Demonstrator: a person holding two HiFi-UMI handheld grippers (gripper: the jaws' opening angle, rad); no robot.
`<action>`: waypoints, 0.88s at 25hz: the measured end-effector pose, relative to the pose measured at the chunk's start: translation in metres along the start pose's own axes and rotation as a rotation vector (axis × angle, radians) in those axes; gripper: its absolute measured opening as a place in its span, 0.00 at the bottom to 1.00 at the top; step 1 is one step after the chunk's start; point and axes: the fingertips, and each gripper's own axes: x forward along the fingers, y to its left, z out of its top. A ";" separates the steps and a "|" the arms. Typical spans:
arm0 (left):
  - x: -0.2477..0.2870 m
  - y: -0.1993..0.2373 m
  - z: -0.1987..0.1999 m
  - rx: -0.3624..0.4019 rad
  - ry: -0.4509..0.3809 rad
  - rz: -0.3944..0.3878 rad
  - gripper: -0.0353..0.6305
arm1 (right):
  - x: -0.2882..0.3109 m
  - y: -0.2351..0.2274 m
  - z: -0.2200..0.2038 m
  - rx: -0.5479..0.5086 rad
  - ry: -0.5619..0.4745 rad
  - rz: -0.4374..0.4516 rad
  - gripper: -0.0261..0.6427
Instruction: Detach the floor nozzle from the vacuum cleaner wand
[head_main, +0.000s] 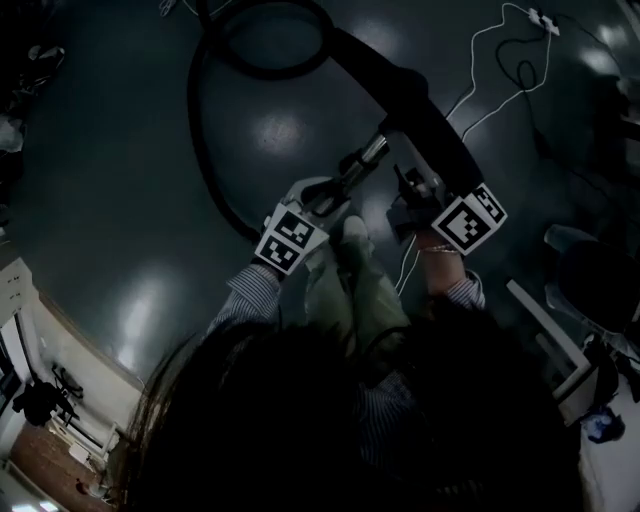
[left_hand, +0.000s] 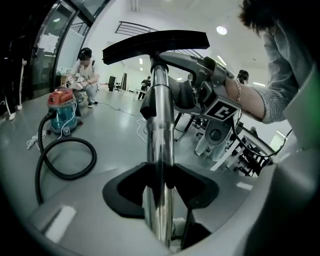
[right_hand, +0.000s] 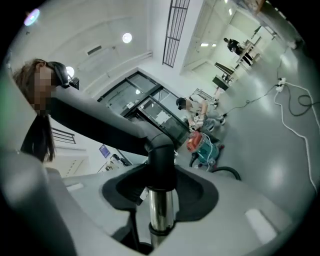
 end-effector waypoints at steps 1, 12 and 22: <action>-0.018 -0.008 0.017 -0.011 -0.013 0.002 0.32 | 0.000 0.022 0.014 -0.008 0.005 0.003 0.29; -0.184 -0.100 0.168 -0.010 -0.179 0.127 0.32 | -0.016 0.273 0.133 -0.181 0.053 0.272 0.30; -0.272 -0.155 0.216 0.011 -0.285 0.253 0.32 | -0.048 0.403 0.159 -0.296 0.115 0.403 0.30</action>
